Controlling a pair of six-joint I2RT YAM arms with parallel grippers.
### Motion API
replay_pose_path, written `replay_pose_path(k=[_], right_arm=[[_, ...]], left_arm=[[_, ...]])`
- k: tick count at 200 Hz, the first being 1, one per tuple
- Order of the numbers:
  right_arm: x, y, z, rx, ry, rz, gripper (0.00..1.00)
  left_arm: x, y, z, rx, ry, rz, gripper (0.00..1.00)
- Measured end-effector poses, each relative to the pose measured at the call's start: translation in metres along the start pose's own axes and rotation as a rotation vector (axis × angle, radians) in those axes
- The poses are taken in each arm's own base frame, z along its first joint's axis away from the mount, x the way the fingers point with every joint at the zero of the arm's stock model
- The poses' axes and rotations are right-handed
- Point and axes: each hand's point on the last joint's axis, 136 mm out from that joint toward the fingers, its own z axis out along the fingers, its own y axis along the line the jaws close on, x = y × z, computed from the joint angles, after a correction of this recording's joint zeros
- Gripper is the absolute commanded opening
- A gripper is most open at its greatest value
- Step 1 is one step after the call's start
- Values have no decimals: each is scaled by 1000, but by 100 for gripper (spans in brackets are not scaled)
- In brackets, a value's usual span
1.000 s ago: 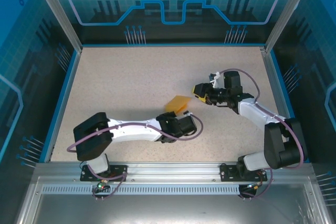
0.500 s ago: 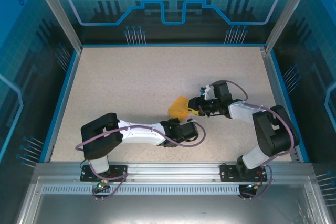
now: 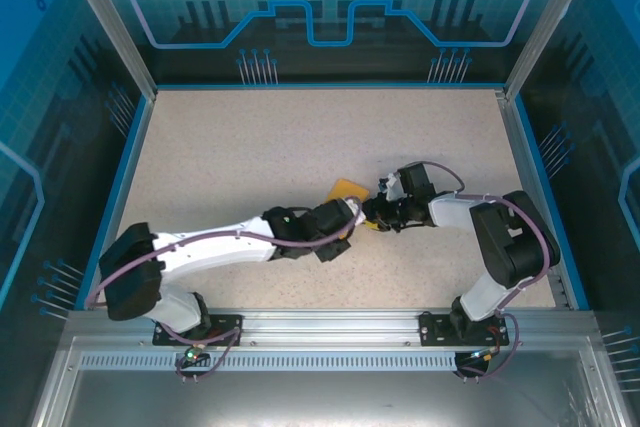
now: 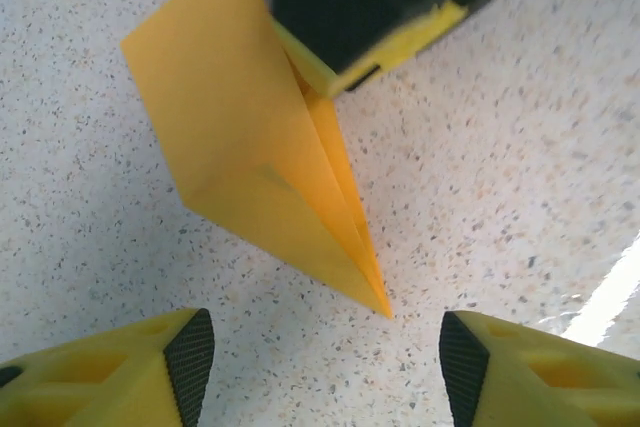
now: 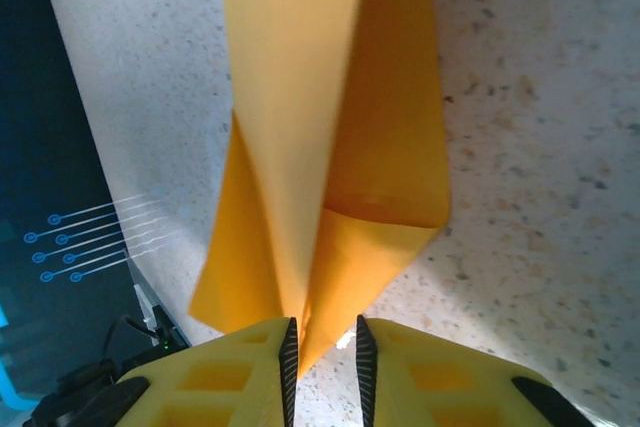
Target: Fold a paper plane with a square sheet of paper (pick it up from the middle)
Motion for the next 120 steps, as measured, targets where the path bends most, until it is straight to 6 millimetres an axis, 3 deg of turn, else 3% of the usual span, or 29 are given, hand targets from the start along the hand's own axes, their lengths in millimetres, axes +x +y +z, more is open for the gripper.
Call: replay_pose_path(k=[29, 47, 76, 120], right_arm=[[4, 1, 2, 7, 9, -9, 22], [11, 10, 3, -1, 21, -34, 20], [28, 34, 5, -19, 38, -106, 18], [46, 62, 19, 0, 65, -185, 17]], left_arm=[[1, 31, 2, 62, 9, -260, 42], [15, 47, 15, 85, 31, -407, 35], [46, 41, 31, 153, 93, -553, 34], [68, 42, 42, 222, 114, -739, 37]])
